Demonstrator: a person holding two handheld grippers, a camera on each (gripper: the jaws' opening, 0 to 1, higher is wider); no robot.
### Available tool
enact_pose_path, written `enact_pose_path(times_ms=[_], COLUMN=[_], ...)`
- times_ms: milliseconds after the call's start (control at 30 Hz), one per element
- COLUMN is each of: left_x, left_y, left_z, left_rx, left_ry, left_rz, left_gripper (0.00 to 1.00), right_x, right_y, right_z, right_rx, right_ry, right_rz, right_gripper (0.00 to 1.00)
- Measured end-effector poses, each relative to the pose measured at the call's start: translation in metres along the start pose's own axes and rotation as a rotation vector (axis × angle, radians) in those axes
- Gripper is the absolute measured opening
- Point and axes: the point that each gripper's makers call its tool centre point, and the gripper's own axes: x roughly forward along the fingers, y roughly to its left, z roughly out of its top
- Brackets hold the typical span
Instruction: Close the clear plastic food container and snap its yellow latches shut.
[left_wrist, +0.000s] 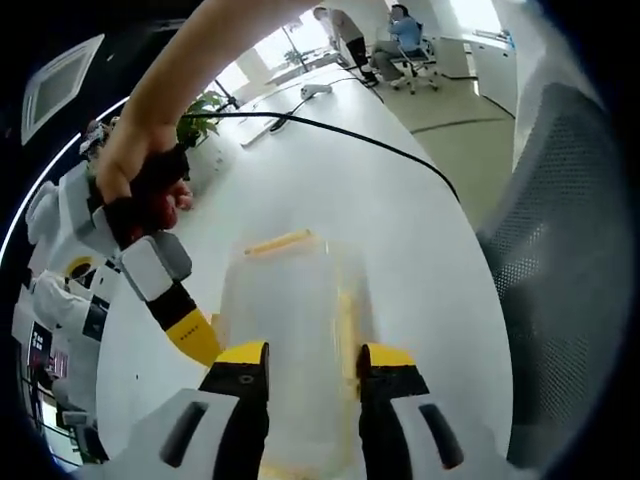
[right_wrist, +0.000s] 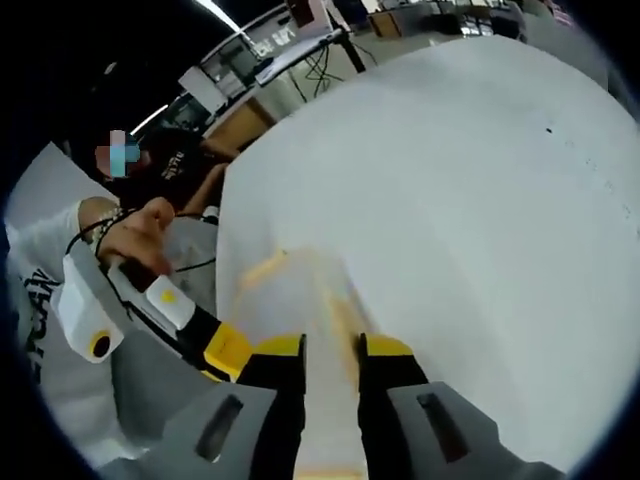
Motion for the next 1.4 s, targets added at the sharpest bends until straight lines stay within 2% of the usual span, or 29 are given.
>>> enact_pose_path(times_ms=[133, 333, 633, 733, 800, 1000, 1200, 1400], left_x=[0.000, 0.000, -0.001, -0.001, 0.000, 0.002, 0.003, 0.002], left_y=[0.000, 0.000, 0.001, 0.000, 0.000, -0.001, -0.001, 0.000], left_z=[0.000, -0.001, -0.001, -0.001, -0.001, -0.001, 0.000, 0.000], left_rx=[-0.001, 0.003, 0.002, -0.009, 0.000, 0.001, 0.001, 0.000], left_ry=[-0.005, -0.006, -0.012, -0.015, -0.017, -0.015, -0.007, -0.011], left_rz=[-0.001, -0.005, -0.007, -0.009, -0.006, -0.003, -0.001, -0.004], left_gripper=[0.29, 0.29, 0.29, 0.29, 0.29, 0.29, 0.30, 0.31], right_x=[0.001, 0.002, 0.004, 0.004, 0.006, 0.008, 0.011, 0.012], right_y=[0.001, 0.004, 0.002, 0.002, 0.001, 0.002, 0.009, 0.010], right_z=[0.000, 0.000, 0.002, -0.004, -0.005, -0.006, -0.004, -0.001], right_rx=[0.001, 0.005, 0.001, 0.024, -0.006, 0.002, -0.065, -0.071], right_ry=[-0.003, 0.033, 0.137, 0.200, 0.211, 0.206, 0.202, 0.192], right_rz=[0.015, 0.027, 0.029, 0.039, 0.031, 0.020, -0.027, -0.042], right_gripper=[0.14, 0.14, 0.13, 0.12, 0.12, 0.14, 0.14, 0.14])
